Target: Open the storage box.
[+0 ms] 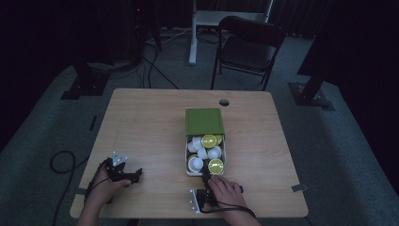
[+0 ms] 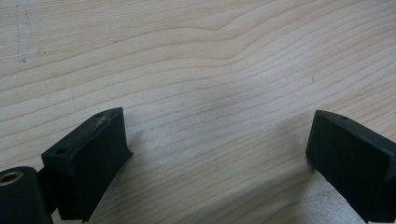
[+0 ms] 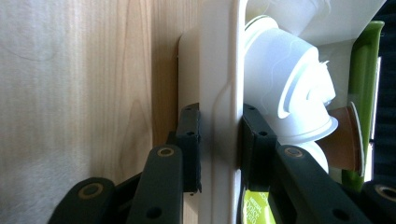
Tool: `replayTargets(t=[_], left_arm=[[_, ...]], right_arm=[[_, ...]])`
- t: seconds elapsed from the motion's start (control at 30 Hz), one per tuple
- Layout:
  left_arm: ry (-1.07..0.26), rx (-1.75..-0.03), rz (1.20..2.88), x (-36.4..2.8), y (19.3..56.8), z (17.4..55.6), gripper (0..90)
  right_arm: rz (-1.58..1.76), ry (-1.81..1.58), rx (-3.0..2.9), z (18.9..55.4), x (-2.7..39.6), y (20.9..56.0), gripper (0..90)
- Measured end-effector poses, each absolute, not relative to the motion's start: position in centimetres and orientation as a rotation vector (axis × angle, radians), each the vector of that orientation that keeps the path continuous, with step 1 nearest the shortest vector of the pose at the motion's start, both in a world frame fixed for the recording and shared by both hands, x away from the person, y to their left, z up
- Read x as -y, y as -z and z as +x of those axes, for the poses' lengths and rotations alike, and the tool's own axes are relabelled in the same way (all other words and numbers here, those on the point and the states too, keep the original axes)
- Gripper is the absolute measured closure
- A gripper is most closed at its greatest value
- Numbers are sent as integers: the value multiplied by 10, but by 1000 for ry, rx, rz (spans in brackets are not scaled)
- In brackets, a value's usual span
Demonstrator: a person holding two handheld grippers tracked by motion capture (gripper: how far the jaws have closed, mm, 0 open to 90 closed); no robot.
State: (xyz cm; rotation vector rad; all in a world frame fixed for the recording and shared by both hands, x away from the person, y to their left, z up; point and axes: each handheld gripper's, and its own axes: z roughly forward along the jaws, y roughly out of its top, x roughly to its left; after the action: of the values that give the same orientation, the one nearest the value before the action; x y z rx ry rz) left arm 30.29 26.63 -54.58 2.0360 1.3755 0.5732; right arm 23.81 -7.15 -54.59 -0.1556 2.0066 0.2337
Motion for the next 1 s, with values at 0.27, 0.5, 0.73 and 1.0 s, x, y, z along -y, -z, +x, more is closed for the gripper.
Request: replayTargets(t=[0.27,0.5,0.73,1.0], left_arm=[[-573,-1375,2036,-266,546,303,58],[-573,-1376,2035,-266,546,303,58],[-574,-1375,2036,-266,546,303,58],[-573,-1376,2036,-266,546,303,58]], right_arm=[[-156,-242,-2012,232,75,546,725],[-165,-254,-2016,227,77,545,723],[-129,-299,-2072,226,78,541,674],[-108,-370,-2136,222,78,533,609]])
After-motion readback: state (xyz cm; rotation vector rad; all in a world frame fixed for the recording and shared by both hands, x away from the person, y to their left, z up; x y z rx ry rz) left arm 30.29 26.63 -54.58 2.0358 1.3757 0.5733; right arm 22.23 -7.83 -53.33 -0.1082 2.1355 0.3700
